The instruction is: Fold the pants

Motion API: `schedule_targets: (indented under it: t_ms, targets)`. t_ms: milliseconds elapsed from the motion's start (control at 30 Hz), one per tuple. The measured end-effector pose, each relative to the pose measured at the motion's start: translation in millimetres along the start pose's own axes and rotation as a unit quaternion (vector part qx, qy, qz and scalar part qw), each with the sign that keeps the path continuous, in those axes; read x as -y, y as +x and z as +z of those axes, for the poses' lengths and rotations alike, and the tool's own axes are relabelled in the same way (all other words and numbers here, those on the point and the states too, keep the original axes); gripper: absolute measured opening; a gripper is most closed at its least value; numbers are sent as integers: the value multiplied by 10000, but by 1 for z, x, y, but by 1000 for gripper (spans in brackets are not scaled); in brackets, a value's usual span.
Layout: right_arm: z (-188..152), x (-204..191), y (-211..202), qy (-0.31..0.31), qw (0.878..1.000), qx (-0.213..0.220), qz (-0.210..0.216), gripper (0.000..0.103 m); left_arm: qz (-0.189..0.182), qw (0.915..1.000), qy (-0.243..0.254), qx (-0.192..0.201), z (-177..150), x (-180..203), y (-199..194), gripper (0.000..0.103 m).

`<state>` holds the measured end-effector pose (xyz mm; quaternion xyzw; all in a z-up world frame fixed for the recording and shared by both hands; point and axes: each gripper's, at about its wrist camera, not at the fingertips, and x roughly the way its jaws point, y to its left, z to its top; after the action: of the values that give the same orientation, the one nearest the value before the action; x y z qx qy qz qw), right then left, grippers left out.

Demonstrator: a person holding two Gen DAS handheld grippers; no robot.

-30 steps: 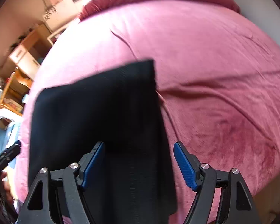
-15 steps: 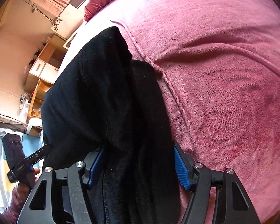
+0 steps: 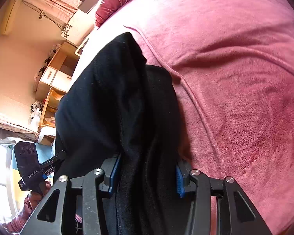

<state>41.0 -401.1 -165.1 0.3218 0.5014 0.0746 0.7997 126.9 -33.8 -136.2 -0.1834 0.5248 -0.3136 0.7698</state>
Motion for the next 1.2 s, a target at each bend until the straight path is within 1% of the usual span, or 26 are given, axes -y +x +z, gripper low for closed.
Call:
schedule_targets:
  t_ms: [100, 167, 267, 333, 500, 633, 700, 767, 800, 833, 900, 933, 1000, 1033, 1100, 1200]
  targets:
    - [8, -16, -4, -163, 9999, 15, 54, 43, -57, 9998, 67, 182, 1, 5, -16, 33]
    - [15, -30, -1, -326, 9994, 4, 114, 42, 17, 9993, 158, 347, 4, 6, -29, 33]
    - [33, -52, 9, -522, 9982, 23, 279, 42, 89, 9981, 161, 593, 17, 0, -50, 33]
    - [48, -69, 22, -630, 9973, 11, 373, 42, 193, 9969, 178, 746, 29, -7, -63, 33]
    - [91, -116, 65, -926, 9944, -94, 509, 42, 546, 9930, 9, 1052, 69, -38, -87, 33]
    - [121, -146, 91, -1047, 9929, -172, 539, 42, 719, 9907, -201, 1141, 99, -67, -96, 33]
    - [128, -159, 98, -1103, 9924, -210, 510, 42, 841, 9892, -285, 1164, 114, -80, -94, 34]
    - [136, -160, 111, -1049, 9930, -287, 456, 43, 949, 9889, -315, 1099, 125, -91, -87, 35]
    - [139, -158, 118, -1026, 9933, -338, 398, 43, 999, 9888, -406, 1033, 129, -99, -80, 35]
    - [140, -155, 127, -988, 9939, -423, 262, 43, 1027, 9891, -509, 927, 131, -105, -70, 35]
    - [136, -145, 149, -907, 9940, -607, 31, 47, 1323, 9874, -580, 653, 131, -119, -46, 39]
    - [134, -139, 154, -843, 9948, -555, 110, 48, 1330, 9874, -578, 629, 126, -123, -39, 40]
    - [132, -132, 154, -786, 9953, -483, 276, 49, 1363, 9867, -450, 761, 123, -122, -36, 42]
    - [131, -130, 153, -804, 9952, -464, 296, 49, 1348, 9866, -488, 783, 119, -124, -38, 42]
    - [130, -129, 150, -840, 9950, -469, 267, 49, 1387, 9859, -511, 787, 118, -123, -38, 44]
    - [133, -141, 153, -818, 9953, -484, 179, 51, 1579, 9824, -505, 855, 118, -114, -41, 46]
